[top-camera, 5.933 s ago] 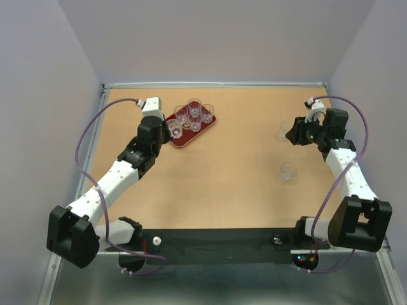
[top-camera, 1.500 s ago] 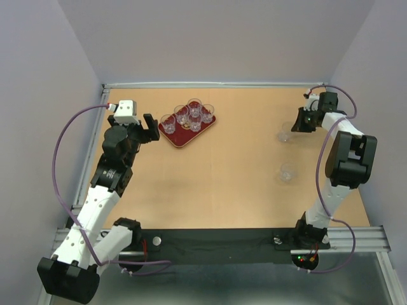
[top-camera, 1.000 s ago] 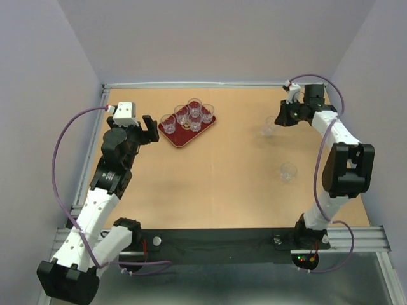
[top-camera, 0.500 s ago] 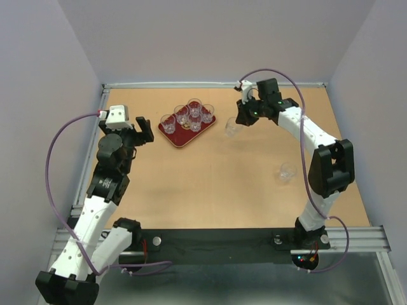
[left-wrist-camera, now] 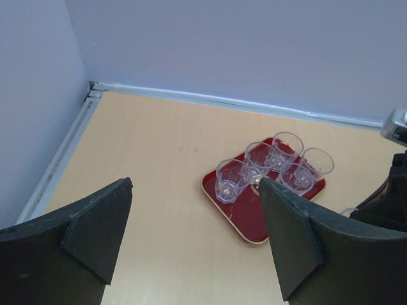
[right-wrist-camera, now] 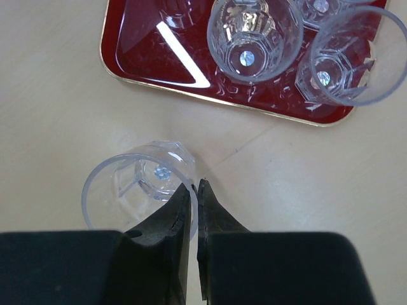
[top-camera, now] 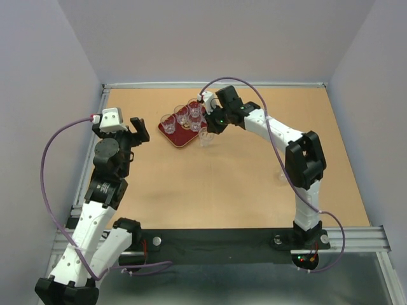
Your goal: Place the glasses into the tray
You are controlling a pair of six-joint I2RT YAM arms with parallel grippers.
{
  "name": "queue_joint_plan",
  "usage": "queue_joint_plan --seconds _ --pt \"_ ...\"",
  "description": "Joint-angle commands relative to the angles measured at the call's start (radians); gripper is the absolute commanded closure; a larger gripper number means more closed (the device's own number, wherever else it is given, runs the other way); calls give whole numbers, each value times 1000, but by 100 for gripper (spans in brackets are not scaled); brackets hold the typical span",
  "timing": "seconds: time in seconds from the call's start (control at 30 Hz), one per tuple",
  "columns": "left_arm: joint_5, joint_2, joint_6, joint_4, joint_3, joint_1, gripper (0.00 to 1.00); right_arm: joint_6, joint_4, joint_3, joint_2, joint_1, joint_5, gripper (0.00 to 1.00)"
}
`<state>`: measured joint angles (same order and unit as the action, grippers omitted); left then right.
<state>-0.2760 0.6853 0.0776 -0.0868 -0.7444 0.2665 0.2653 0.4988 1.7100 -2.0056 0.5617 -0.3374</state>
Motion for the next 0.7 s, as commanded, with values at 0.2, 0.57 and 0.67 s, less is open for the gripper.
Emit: queue_joint_plan --seconds 0.2,0.57,0.67 --pt "-63 -56 -15 -85 33 -6 7 -41 -17 214 -102 72 107 99" --pt "-52 -59 -18 -91 37 -6 7 -80 -19 332 -211 105 158 100" --pt "-48 -59 -18 -93 36 -6 7 -83 -17 353 -225 127 158 100"
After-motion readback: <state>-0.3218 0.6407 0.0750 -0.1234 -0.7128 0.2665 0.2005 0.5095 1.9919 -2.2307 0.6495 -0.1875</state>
